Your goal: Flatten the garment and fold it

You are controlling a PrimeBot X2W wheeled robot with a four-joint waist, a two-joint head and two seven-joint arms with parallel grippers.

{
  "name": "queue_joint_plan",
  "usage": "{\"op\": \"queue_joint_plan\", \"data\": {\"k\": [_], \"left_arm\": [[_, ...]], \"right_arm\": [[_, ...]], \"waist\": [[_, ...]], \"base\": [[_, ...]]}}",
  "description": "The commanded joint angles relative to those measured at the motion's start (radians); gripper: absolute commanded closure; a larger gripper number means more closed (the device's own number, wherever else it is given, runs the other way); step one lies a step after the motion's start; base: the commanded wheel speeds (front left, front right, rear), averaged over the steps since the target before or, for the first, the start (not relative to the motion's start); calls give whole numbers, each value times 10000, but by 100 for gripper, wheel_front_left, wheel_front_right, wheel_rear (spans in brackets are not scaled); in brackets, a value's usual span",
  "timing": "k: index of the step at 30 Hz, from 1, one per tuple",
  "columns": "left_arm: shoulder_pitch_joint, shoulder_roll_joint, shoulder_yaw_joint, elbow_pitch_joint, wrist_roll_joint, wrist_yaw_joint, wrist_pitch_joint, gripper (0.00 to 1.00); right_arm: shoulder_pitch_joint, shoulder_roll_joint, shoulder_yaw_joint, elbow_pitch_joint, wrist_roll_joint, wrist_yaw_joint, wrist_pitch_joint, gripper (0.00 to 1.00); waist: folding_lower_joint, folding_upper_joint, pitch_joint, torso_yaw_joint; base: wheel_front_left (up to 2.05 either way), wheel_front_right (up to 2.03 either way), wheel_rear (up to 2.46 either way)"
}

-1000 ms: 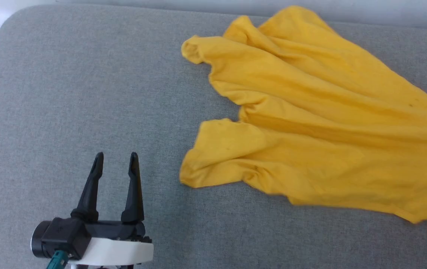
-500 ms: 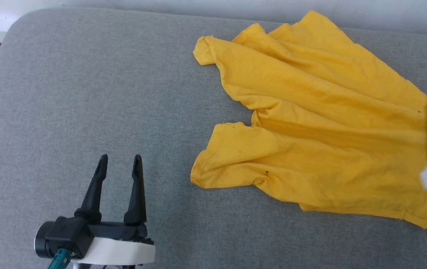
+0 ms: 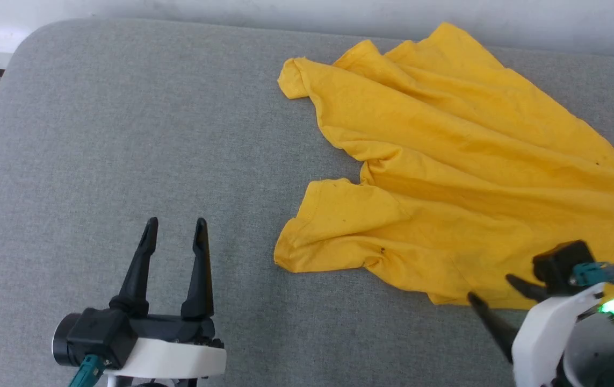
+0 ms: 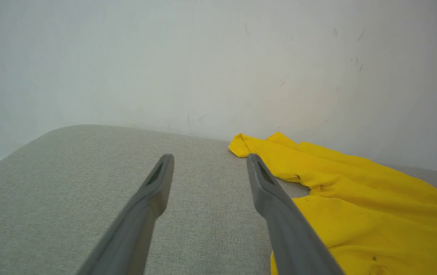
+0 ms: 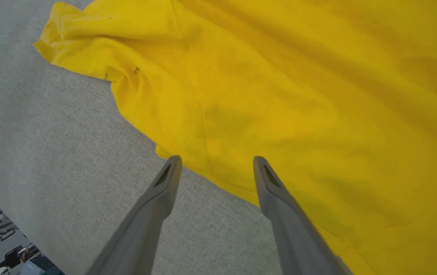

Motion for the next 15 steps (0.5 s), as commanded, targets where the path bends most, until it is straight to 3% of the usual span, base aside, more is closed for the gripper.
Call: {"op": "queue_joint_plan", "data": {"k": [1, 15], "left_arm": [[-88, -27, -8, 6, -74, 15, -68, 0], [-164, 69, -122, 80, -93, -33, -43, 0]], "right_arm": [[90, -92, 234, -78, 109, -11, 67, 0], [-1485, -1476, 3074, 1883, -82, -11, -648, 0]], "waist": [[1, 0, -18, 11], [1, 0, -174, 230]], "base": [[0, 0, 0], [0, 0, 0]]}}
